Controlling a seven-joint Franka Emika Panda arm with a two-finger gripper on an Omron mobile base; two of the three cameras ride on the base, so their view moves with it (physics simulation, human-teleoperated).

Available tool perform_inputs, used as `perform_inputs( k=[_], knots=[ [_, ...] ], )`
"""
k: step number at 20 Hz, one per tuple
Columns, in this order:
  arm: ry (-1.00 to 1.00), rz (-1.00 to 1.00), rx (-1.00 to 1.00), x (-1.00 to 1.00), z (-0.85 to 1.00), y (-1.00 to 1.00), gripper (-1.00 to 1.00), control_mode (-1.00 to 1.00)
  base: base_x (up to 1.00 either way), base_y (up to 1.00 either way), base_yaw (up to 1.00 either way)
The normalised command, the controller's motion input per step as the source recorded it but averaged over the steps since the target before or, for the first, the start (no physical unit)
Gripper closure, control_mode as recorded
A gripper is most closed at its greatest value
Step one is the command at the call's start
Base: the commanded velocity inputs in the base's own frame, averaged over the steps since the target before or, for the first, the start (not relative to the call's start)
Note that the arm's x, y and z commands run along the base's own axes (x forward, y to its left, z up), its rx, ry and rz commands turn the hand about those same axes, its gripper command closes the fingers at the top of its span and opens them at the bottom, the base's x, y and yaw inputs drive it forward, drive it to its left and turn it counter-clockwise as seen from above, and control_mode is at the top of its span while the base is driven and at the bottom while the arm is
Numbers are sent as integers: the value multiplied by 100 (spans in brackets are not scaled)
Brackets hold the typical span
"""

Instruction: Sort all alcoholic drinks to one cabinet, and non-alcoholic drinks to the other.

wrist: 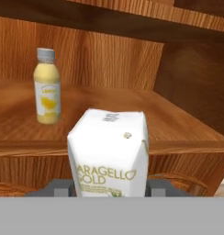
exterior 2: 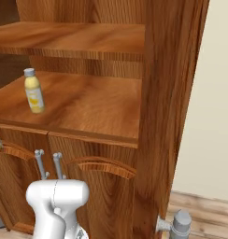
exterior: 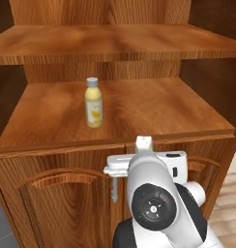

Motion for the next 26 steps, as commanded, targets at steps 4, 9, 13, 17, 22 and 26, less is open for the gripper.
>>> perform_inputs(
  k=[4,9,13,17,22,26],
  knots=[
    [0,0,0,0,0,0,100,100,45,18,0],
    [0,0,0,0,0,0,100,100,40,-3,0],
    [0,0,0,0,0,0,100,100,11,0,0],
    [0,0,0,0,0,0,100,100,0,-1,0],
    [-1,0,0,-2,2,-8,100,-100,0,-9,0],
    [0,-2,0,0,9,-20,100,-100,0,0,0]
  ],
)
